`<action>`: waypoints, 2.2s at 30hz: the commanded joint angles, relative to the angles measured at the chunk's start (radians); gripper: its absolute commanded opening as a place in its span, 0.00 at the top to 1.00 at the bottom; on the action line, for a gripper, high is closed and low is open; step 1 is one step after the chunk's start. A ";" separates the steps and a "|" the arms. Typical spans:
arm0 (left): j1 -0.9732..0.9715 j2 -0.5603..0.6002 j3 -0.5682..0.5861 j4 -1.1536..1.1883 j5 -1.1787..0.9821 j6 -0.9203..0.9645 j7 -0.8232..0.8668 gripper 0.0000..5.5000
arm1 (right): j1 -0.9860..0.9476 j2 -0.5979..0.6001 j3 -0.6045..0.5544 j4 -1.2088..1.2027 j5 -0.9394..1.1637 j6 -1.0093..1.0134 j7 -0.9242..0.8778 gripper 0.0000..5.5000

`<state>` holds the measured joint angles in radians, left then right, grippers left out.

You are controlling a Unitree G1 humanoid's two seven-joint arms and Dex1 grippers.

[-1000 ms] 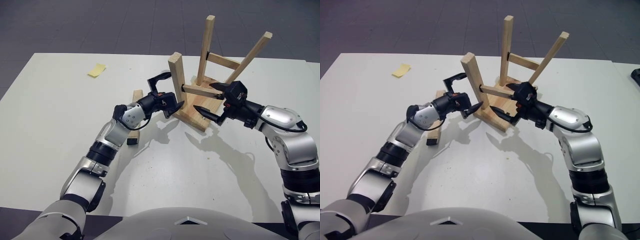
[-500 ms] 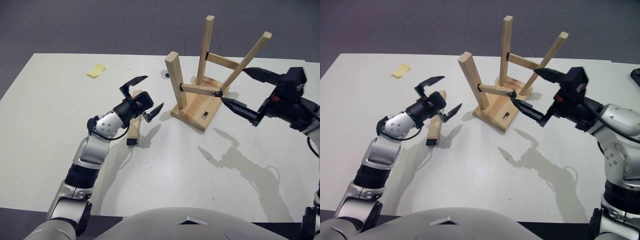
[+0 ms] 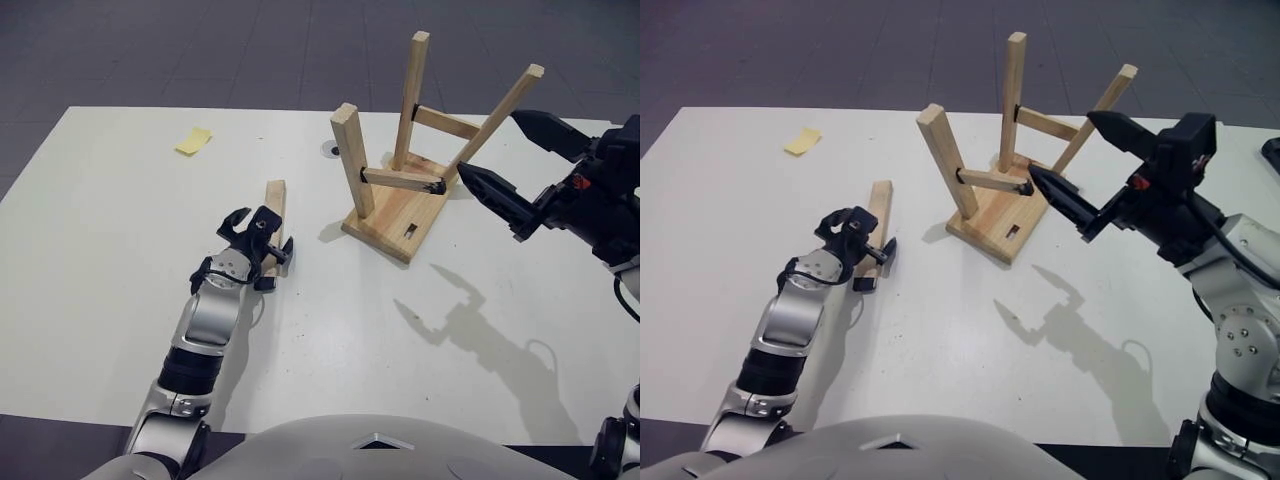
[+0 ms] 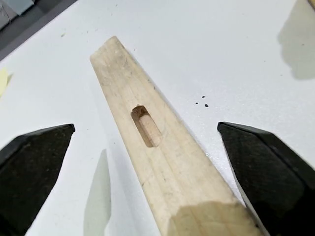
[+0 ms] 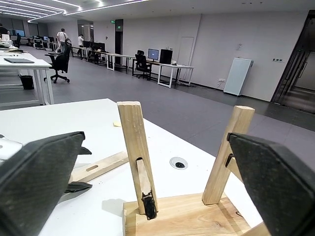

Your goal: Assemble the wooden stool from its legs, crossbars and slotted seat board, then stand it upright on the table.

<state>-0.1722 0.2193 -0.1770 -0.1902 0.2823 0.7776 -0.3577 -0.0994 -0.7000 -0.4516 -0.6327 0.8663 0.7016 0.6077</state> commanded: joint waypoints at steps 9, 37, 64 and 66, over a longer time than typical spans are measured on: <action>0.006 0.185 0.020 0.172 -0.286 0.282 -0.306 0.22 | -0.079 0.037 0.019 -0.034 0.058 -0.037 -0.132 0.02; -0.078 0.145 0.383 0.014 -0.541 -0.335 -0.123 0.63 | -0.258 0.116 0.054 0.101 0.176 -0.073 -0.302 0.02; -0.305 0.139 0.157 -0.154 -0.512 -0.609 -0.138 0.63 | -0.879 0.573 0.250 0.526 0.330 -0.023 -0.628 0.12; -0.300 0.142 0.156 -0.146 -0.507 -0.616 -0.141 0.63 | -0.877 0.571 0.239 0.523 0.340 -0.014 -0.628 0.17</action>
<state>-0.4819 0.3537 -0.0171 -0.3453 -0.2348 0.1715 -0.4903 -0.9602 -0.1311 -0.1964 -0.1120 1.1855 0.6703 -0.0146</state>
